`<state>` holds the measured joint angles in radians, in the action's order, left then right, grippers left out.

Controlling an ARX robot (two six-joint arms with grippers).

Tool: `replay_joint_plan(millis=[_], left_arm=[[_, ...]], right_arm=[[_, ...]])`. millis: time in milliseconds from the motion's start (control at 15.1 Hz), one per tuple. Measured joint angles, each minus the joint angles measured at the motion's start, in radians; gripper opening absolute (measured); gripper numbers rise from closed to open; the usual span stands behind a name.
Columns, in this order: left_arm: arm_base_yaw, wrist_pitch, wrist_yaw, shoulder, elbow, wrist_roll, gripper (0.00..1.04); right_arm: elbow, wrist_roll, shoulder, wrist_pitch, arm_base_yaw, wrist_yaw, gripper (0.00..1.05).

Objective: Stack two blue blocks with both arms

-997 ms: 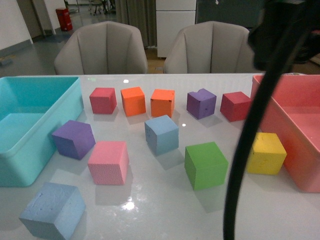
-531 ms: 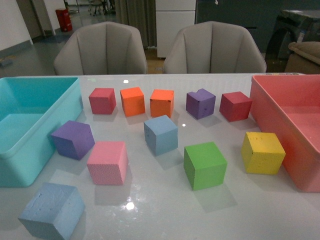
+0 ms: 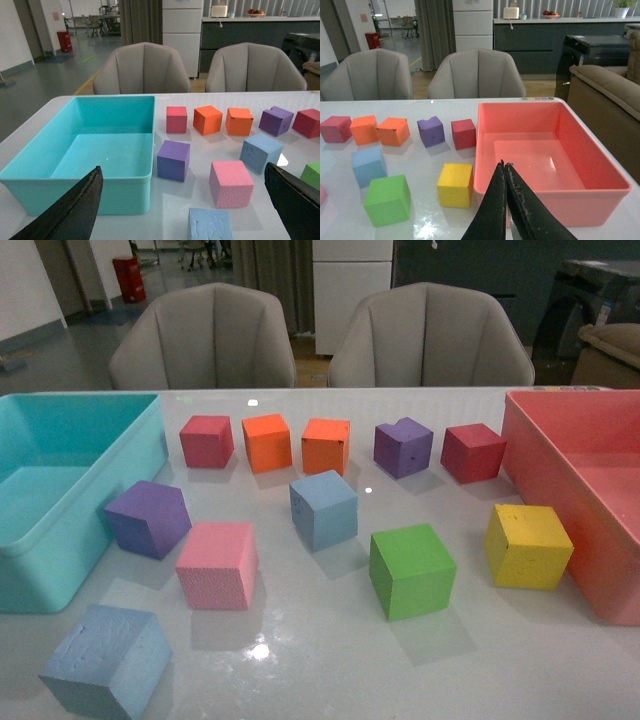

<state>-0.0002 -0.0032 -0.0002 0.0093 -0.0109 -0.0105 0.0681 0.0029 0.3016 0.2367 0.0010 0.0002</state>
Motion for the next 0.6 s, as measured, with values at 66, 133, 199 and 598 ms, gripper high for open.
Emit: replay_joint_plan(millis=[66,133,199,598], left_arm=[[0.0,0.0,0.0,0.0,0.0,0.0,0.98],[0.0,0.0,0.0,0.0,0.0,0.0,0.98],[0.0,0.0,0.0,0.0,0.0,0.0,0.98],[0.0,-0.001,0.0,0.0,0.0,0.0,0.98]], right_arm=[[-0.013,0.0,-0.02,-0.016,-0.001,0.0,0.02],[-0.02,0.0,-0.04,-0.027,-0.001,0.0,0.02],[-0.023,0.0,-0.056,-0.035,-0.001,0.0,0.02],[-0.055,0.0,-0.299,-0.223,-0.001,-0.001,0.02]])
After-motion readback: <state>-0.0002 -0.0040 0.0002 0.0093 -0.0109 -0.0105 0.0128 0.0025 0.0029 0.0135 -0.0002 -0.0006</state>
